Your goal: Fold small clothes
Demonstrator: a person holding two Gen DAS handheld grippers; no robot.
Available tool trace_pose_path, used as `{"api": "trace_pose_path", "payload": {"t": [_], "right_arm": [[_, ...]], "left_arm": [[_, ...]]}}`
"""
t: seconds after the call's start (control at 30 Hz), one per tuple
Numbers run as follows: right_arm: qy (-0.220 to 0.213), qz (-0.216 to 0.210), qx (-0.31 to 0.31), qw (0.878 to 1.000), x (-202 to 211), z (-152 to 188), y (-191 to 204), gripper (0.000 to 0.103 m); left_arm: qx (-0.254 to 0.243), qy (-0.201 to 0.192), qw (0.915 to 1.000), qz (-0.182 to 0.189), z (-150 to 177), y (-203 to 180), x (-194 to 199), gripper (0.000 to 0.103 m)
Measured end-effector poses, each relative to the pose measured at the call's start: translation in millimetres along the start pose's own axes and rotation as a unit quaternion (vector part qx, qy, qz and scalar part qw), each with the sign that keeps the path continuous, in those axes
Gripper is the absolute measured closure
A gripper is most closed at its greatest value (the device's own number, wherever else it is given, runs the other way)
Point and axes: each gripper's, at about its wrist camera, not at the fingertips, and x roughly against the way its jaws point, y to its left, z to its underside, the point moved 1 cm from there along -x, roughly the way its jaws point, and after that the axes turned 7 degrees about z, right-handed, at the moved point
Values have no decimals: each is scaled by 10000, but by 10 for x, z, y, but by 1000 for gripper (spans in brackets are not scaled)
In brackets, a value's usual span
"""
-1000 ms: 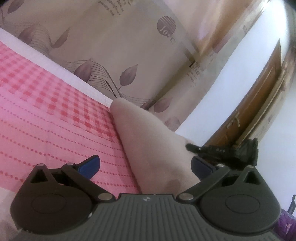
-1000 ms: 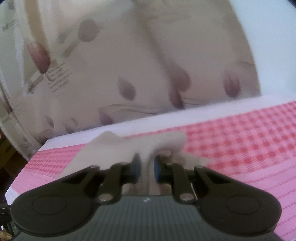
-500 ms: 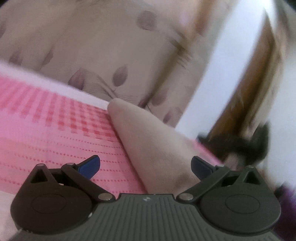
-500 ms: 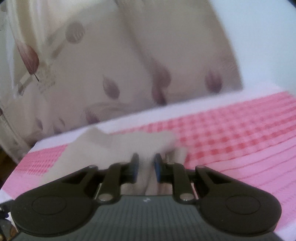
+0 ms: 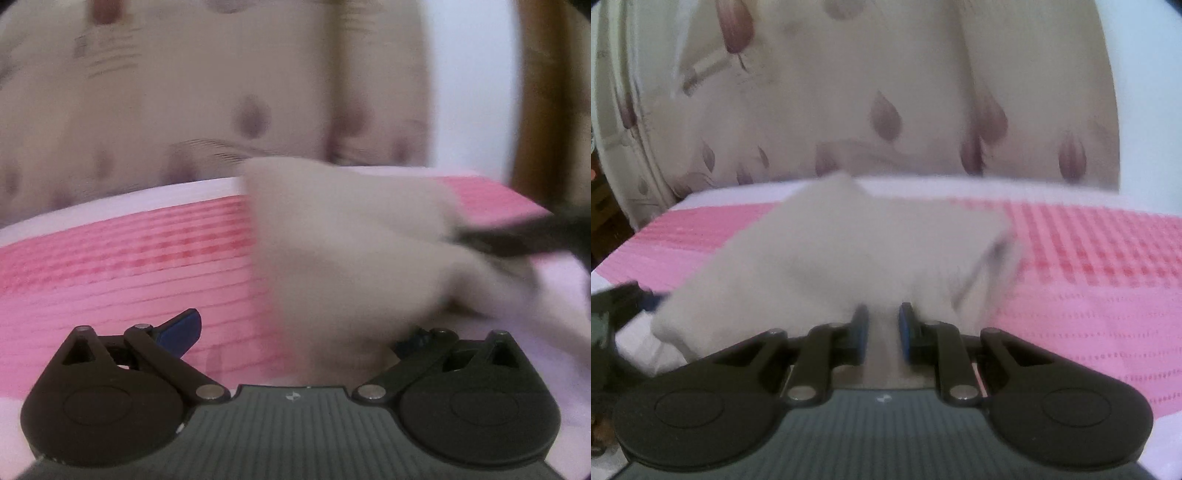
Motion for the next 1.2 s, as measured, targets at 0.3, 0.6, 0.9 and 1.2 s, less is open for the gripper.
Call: {"api": "trace_pose_path", "payload": {"t": [0.3, 0.6, 0.9, 1.2], "right_arm": [[19, -159, 209, 9997, 13, 109, -108, 87], [-838, -284, -59, 9961, 481, 73, -190, 85], [-301, 147, 1286, 9911, 414, 399, 58, 86], [-857, -206, -369, 9954, 500, -185, -412, 85]], "left_arm": [[103, -76, 9999, -64, 234, 477, 394, 0], [382, -1247, 9875, 882, -210, 413, 781, 0], [327, -726, 9851, 1524, -251, 171, -261, 11], [1777, -468, 9688, 1661, -84, 580, -487, 4]]}}
